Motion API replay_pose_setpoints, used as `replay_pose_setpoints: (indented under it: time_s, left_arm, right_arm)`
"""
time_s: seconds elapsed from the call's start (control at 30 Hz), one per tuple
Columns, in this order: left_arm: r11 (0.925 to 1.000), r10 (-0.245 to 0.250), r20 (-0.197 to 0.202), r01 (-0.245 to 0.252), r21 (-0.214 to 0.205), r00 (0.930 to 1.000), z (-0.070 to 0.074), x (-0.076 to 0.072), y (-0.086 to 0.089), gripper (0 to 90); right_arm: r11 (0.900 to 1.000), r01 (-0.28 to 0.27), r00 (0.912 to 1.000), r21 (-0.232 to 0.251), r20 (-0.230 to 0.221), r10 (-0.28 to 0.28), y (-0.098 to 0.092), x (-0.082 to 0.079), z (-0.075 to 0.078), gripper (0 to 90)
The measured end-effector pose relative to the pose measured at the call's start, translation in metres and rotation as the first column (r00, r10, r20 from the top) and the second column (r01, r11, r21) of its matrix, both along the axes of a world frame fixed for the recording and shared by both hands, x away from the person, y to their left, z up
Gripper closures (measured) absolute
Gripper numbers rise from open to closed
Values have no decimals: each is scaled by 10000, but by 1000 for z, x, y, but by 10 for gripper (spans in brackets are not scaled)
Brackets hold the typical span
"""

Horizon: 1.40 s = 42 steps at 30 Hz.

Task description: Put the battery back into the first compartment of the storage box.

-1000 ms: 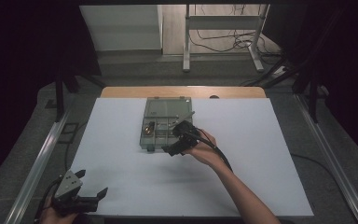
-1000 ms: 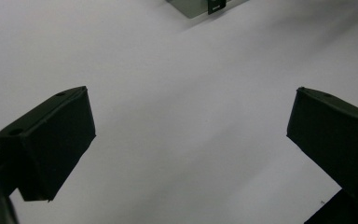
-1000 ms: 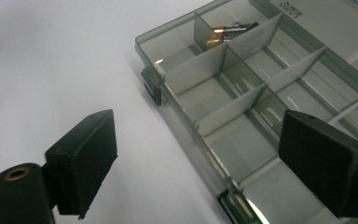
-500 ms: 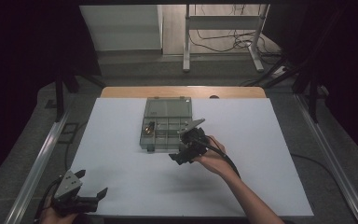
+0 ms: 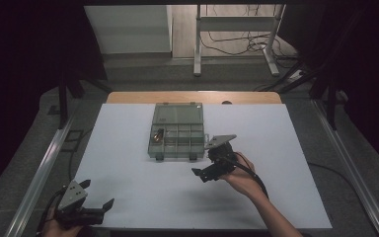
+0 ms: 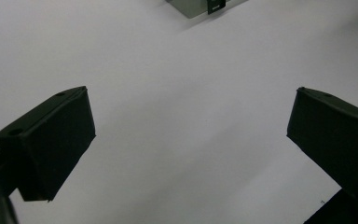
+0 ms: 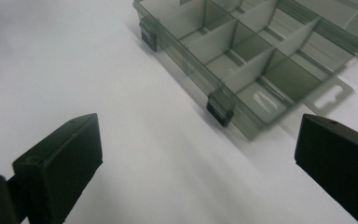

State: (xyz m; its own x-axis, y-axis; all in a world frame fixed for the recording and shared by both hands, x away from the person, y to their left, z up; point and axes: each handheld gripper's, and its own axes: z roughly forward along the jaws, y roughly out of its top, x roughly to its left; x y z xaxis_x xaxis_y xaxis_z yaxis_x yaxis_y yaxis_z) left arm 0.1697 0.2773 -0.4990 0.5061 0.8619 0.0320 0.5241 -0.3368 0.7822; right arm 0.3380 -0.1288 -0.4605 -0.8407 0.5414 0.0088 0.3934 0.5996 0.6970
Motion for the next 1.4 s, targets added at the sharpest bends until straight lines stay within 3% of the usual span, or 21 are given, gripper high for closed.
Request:
replay_pose_setpoints:
  time_s: [0.67, 1.07, 1.4]
  left_arm:
    - [9998, 109, 86, -107, -155, 9999, 1, -1, 2, 12]
    - [9993, 230, 389, -218, -310, 9990, 2, -3, 1, 4]
    - [9992, 263, 332, -253, -301, 9991, 1, -2, 1, 3]
  right_arm:
    - [9962, 864, 9957, 104, 324, -866, -52, -35, 1, 0]
    - [9889, 1465, 9882, 250, 419, -1475, -82, -54, 1, 0]
    - [9815, 1901, 9790, 232, 704, -1913, -102, -69, -1, 0]
